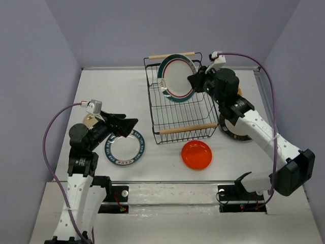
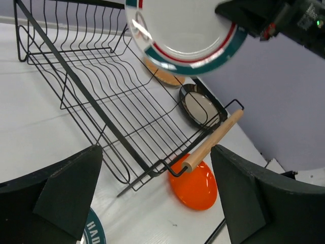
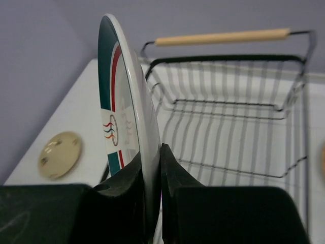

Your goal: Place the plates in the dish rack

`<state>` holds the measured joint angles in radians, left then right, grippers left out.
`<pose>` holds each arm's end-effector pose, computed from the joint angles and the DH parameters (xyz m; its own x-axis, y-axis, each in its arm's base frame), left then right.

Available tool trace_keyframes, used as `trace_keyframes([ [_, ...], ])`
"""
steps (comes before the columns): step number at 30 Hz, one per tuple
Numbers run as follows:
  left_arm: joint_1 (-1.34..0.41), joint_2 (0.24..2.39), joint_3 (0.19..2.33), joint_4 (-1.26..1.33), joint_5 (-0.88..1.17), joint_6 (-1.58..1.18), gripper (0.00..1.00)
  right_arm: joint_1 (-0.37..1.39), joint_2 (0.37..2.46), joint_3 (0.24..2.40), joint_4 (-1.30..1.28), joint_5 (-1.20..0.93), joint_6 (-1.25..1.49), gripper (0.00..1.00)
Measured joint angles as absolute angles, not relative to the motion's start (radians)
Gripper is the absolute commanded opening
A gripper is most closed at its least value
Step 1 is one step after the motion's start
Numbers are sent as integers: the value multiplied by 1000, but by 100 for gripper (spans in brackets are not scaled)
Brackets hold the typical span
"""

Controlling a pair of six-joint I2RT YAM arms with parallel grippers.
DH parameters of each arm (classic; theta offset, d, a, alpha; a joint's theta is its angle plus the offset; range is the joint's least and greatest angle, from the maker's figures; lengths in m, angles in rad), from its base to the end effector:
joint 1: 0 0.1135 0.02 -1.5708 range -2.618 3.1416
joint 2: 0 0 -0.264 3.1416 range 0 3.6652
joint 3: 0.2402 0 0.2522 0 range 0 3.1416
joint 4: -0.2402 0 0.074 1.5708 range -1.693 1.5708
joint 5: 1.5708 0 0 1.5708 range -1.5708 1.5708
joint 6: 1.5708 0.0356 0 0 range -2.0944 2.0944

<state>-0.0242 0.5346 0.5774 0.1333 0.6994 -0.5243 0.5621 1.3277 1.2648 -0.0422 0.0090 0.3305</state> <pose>0.1341 -0.0262 0.3362 -0.1748 -0.3790 -0.9087 0.6522 0.6468 -0.3952 0.2656 0.1669 0.4027 -0.2544 0.2232 -0.9410 -0.4681 0.8230 0.3218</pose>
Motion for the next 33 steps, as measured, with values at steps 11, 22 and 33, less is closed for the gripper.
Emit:
trace_keyframes([
  [11, -139, 467, 574, 20, 574, -373, 99, 505, 1570, 1433, -15, 532, -54, 7],
  [22, -205, 443, 574, -68, 477, -348, 99, 498, 1847, 1564, -3, 669, -277, 7],
  [33, -229, 440, 574, -80, 450, -348, 99, 490, 1963, 1582, 12, 680, -255, 7],
])
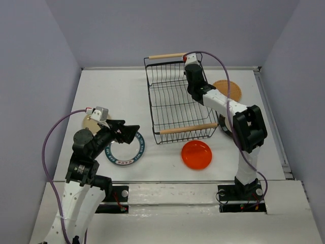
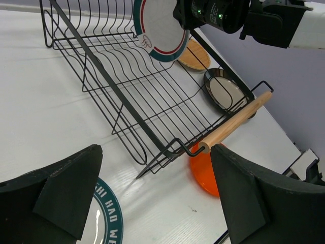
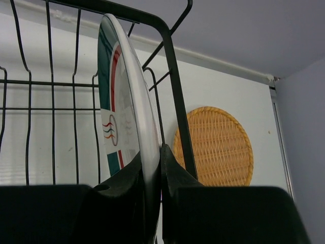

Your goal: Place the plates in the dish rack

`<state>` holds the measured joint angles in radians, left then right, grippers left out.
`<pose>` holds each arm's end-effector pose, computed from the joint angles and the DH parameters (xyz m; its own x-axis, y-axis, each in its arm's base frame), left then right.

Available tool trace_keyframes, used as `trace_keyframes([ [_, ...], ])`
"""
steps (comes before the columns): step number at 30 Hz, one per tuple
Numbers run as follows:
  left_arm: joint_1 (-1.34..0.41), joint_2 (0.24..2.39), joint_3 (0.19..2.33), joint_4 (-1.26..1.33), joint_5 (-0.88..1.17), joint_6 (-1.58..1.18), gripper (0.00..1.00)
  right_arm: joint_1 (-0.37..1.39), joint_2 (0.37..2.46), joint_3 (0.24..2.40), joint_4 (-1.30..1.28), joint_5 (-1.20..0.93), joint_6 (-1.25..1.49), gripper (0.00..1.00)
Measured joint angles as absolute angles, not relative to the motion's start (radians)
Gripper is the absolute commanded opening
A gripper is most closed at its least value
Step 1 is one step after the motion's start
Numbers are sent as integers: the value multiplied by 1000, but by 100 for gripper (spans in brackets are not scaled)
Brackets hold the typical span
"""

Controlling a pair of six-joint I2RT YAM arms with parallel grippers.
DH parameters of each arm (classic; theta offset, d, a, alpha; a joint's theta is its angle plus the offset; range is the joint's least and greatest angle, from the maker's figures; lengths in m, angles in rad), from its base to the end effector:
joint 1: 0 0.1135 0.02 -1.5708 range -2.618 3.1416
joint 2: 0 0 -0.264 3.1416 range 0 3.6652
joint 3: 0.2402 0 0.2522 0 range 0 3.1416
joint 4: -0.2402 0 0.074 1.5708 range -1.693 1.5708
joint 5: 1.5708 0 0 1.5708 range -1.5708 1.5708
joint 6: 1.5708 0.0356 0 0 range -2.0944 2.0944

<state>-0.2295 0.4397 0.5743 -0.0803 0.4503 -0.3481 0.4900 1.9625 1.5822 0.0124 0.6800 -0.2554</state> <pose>0.1150 -0.0428 0.3240 -0.1645 -0.2769 -0.9467 0.6084 0.7270 -0.3184 0.4212 0.1993 0.2857 -0.3454 -0.4069 -0.8457 0.0667 0.8882 -0.4545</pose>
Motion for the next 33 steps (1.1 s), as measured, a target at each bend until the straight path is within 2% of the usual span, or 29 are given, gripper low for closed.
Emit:
trace_keyframes([
  [22, -229, 441, 574, -81, 439, -348, 99, 435, 1992, 1582, -60, 636, 15, 8],
  [25, -229, 441, 574, -81, 439, -348, 99, 434, 1992, 1582, -61, 636, 20, 18],
  [28, -229, 441, 574, -81, 437, -348, 99, 434, 1992, 1582, -61, 636, 32, 45],
  [29, -229, 441, 574, -81, 437, -348, 99, 433, 1992, 1582, -61, 636, 39, 50],
  [31, -229, 442, 574, -81, 436, -348, 99, 432, 1992, 1581, -72, 635, 48, 57],
  [33, -229, 443, 574, -81, 436, -348, 99, 428, 1992, 1581, -81, 633, 55, 59],
])
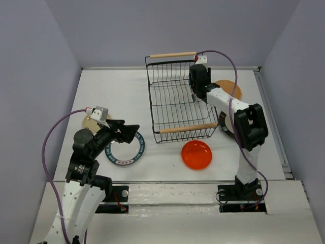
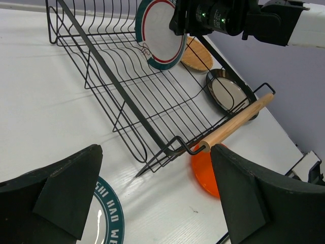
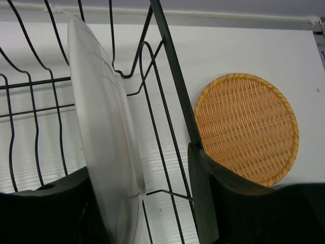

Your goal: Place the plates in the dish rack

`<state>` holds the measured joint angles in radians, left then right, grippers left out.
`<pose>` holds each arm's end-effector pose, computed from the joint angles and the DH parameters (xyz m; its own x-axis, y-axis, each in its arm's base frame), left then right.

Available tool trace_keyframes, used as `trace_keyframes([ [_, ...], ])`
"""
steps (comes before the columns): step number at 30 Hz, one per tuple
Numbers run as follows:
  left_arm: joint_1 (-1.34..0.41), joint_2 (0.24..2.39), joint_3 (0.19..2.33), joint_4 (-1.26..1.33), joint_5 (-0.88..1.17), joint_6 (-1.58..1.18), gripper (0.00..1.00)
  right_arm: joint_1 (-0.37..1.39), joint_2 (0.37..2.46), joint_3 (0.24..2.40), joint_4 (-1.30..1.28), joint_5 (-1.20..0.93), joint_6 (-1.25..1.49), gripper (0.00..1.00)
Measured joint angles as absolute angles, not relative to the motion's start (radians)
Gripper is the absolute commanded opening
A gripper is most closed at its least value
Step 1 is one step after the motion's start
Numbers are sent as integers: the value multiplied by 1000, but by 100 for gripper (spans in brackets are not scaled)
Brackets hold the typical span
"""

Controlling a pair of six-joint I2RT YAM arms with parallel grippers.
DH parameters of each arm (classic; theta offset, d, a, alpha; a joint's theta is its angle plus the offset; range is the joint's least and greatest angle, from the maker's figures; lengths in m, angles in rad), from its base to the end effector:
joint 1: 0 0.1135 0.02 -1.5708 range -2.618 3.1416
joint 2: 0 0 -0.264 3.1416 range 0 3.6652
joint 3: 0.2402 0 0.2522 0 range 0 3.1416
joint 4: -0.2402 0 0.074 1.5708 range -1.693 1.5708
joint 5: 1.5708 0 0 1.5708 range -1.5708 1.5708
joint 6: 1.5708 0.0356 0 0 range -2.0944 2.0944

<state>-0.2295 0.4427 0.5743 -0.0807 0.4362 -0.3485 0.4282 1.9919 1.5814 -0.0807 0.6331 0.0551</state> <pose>0.1159 -0.0425 0.3236 -0.1642 -0.2795 -0.9460 0.5969 0.7354 -0.3208 0.4336 0.1748 0.2633 -0.4207 -0.1432 -0.8958 0.1633 0.9594 -0.2301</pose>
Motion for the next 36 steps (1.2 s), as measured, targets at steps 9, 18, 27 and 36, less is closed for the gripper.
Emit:
trace_keyframes([
  [9, -229, 455, 574, -81, 435, -349, 99, 424, 1894, 1581, -150, 556, 92, 69],
  [18, -219, 462, 572, -81, 430, -349, 99, 424, 1586, 1464, -154, 406, 178, 77],
  [27, -214, 475, 570, -105, 313, -374, 99, 443, 1362, 1255, -145, 53, 306, 77],
  [36, -159, 542, 571, -180, 71, -455, 99, 579, 1208, 1072, -132, -138, 342, 77],
])
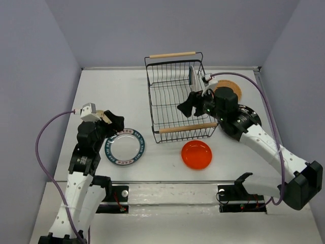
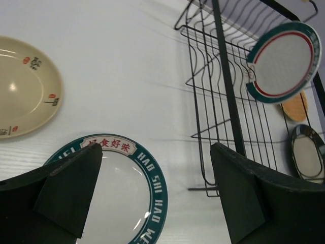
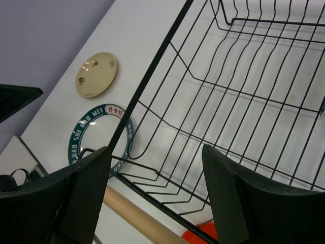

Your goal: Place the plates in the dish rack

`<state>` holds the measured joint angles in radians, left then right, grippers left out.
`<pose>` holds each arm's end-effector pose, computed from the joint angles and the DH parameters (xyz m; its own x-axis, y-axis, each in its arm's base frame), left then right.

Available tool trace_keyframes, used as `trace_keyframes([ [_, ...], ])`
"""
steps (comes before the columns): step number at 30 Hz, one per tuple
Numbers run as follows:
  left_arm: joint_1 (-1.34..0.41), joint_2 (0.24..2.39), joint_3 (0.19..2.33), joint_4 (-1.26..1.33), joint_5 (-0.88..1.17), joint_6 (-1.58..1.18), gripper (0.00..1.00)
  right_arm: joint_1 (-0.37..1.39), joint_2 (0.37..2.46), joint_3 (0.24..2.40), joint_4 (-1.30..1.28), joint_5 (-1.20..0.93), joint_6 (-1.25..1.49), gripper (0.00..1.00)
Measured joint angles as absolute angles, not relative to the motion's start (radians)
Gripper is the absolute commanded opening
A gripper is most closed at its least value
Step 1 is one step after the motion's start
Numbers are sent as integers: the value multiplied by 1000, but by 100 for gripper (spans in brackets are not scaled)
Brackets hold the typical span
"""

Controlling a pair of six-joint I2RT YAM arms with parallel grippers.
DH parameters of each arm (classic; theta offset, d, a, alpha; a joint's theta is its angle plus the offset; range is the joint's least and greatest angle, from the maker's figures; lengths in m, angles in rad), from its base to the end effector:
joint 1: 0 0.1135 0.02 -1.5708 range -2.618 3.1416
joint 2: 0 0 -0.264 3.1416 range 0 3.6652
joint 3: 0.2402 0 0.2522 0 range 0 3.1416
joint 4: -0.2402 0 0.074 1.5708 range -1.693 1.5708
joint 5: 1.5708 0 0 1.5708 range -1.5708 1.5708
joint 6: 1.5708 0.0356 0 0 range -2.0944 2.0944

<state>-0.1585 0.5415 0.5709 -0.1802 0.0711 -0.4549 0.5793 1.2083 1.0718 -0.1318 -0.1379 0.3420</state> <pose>0.1429 -0.0254 0.3003 -0.2329 -0.4066 -0.8834 0.1386 0.8853 -0.4440 0.2338 0.1588 0.3575 -0.4280 0.1169 -0.8962 -0.5409 0.7612 0.3577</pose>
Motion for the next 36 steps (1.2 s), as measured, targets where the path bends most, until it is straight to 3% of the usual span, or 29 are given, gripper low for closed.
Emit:
trace_keyframes([
  [10, 180, 671, 405, -43, 30, -664, 99, 586, 986, 904, -85, -248, 369, 77],
  [13, 260, 737, 315, -9, 32, -743, 94, 586, 945, 854, -59, -280, 387, 77],
  [20, 303, 793, 268, 69, -72, -850, 85, 586, 926, 765, -4, -345, 424, 77],
  [27, 373, 1066, 275, 240, -138, -949, 79, 593, 921, 752, 17, -389, 439, 77],
  [29, 378, 1140, 306, 286, -146, -961, 69, 595, 911, 752, 20, -397, 441, 77],
  [32, 378, 1254, 349, 347, -147, -973, 29, 596, 901, 752, 31, -404, 442, 77],
  [33, 378, 1280, 355, 359, -147, -974, 10, 596, 901, 752, 35, -405, 442, 77],
  [36, 378, 1319, 360, 385, -141, -994, 6, 596, 903, 752, 35, -405, 442, 77],
])
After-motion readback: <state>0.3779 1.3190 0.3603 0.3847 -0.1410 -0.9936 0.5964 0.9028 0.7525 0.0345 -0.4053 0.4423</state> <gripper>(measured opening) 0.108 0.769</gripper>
